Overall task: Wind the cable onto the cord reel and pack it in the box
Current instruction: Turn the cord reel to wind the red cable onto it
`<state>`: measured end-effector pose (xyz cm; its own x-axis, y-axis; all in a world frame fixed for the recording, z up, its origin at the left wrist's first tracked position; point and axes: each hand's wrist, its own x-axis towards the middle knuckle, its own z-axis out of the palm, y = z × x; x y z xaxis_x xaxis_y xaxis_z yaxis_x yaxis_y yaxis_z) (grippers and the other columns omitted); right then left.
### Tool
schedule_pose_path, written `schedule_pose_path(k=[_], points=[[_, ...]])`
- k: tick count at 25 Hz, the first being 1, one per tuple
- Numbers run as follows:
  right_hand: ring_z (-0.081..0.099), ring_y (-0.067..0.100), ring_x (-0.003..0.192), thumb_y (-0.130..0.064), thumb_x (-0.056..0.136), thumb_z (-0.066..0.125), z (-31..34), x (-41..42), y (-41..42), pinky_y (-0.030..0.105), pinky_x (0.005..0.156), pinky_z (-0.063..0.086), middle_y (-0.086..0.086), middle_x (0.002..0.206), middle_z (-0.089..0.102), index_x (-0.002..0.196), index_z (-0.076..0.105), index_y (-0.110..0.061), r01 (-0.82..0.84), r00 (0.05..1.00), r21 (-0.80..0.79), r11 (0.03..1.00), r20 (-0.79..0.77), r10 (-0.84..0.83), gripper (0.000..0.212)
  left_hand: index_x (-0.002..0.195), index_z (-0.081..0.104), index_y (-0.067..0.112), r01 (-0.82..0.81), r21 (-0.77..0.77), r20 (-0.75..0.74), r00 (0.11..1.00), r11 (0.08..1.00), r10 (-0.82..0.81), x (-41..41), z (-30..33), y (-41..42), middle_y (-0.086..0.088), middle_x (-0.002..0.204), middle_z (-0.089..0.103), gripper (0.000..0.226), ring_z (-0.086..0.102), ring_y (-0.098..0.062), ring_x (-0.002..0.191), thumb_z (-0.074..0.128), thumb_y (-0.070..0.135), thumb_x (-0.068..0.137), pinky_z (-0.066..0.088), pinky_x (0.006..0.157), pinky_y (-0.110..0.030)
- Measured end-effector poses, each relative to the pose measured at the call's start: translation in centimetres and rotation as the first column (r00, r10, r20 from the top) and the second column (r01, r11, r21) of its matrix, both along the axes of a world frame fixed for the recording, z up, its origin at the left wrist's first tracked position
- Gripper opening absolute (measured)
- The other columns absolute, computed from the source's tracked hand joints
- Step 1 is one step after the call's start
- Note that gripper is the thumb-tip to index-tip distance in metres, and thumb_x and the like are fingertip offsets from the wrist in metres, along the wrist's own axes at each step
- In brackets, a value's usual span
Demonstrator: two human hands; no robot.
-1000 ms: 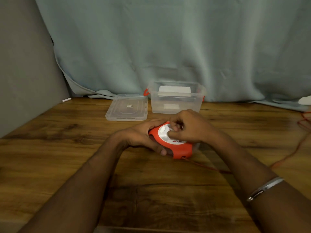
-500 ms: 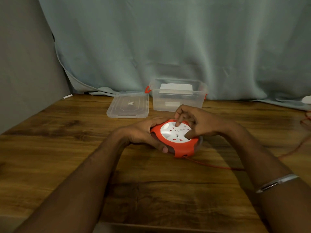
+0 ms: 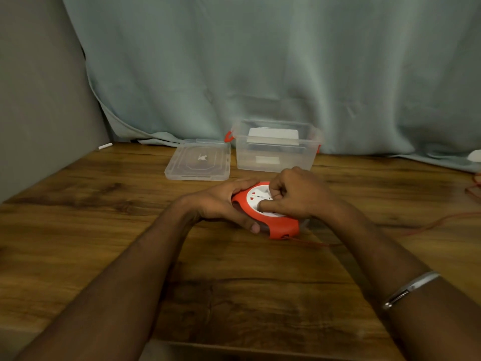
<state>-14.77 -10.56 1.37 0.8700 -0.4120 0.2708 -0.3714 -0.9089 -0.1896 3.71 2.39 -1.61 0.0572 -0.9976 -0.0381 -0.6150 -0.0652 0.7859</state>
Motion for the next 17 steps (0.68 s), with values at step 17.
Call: schedule_pose_path(k=[17], points=[[0.068, 0.019, 0.076, -0.005, 0.072, 0.084, 1.3, -1.9, -4.0, 0.044, 0.066, 0.058, -0.015, 0.118, 0.078, 0.120, 0.054, -0.030, -0.243, 0.962, 0.445, 0.862, -0.003, 0.273, 0.062, 0.162, 0.024, 0.037, 0.000, 0.092, -0.013, 1.000, 0.996, 0.001, 0.2, 0.0, 0.1, 0.021, 0.149, 0.046, 0.130, 0.049, -0.005, 0.133, 0.101, 0.030, 0.058, 0.045, 0.112, -0.026]])
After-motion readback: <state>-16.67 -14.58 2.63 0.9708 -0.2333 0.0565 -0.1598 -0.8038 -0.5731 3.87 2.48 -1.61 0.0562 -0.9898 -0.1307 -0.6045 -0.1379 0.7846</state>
